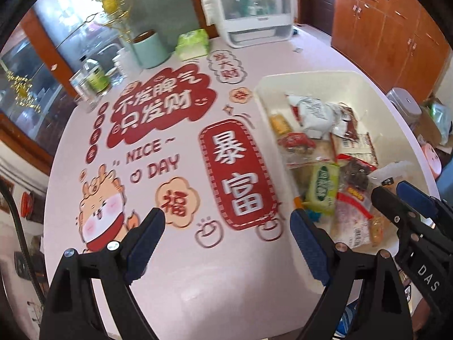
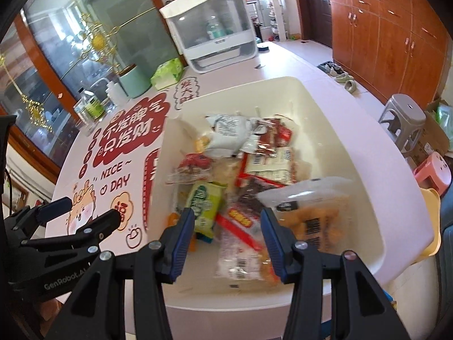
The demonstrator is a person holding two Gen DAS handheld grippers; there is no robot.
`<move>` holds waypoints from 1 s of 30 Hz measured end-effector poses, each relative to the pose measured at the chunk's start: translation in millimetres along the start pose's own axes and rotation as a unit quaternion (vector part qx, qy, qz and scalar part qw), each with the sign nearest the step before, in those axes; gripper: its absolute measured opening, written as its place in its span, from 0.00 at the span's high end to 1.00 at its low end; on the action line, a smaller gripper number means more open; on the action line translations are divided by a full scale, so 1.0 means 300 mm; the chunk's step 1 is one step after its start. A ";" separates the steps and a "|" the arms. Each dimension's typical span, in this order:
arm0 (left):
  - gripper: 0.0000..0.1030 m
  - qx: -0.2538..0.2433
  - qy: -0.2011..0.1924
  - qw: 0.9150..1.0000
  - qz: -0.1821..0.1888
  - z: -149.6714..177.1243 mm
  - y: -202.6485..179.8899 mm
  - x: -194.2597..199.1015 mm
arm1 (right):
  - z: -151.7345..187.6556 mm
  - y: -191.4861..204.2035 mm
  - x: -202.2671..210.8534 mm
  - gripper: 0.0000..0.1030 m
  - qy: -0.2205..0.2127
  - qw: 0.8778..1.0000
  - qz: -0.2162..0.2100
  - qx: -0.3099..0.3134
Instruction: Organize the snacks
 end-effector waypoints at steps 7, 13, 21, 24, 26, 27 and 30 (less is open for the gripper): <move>0.12 0.028 -0.009 1.000 -0.007 0.044 0.135 0.071 | 0.000 0.127 0.038 0.52 0.000 0.999 -0.010 0.033; 0.09 0.052 -0.015 0.998 -0.007 0.065 0.212 0.111 | 0.001 0.219 0.080 0.52 -0.002 0.997 0.003 0.075; 0.08 0.057 -0.026 0.998 0.002 0.063 0.201 0.137 | -0.031 0.227 0.126 0.45 0.002 0.995 0.041 0.093; 0.08 0.054 -0.028 0.998 0.008 0.064 0.179 0.140 | -0.043 0.218 0.139 0.43 -0.004 0.994 0.058 0.096; 0.08 0.054 -0.027 0.998 0.010 0.067 0.167 0.140 | -0.042 0.215 0.144 0.42 -0.002 0.993 0.065 0.098; 0.08 0.056 -0.028 0.998 0.012 0.068 0.161 0.139 | -0.040 0.214 0.145 0.42 -0.001 0.993 0.067 0.100; 0.08 0.061 -0.031 0.998 0.014 0.071 0.153 0.138 | -0.029 0.214 0.148 0.42 0.000 0.992 0.071 0.104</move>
Point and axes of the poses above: each gripper's, at about its wrist camera, not at the fingertips, and x roughly against the way its jaws point, y to its left, z to its underside, the point moved 4 cm from there along -x, roughly the way its jaws point, and after that the axes turned 14 degrees about z, right-handed, at the moved point
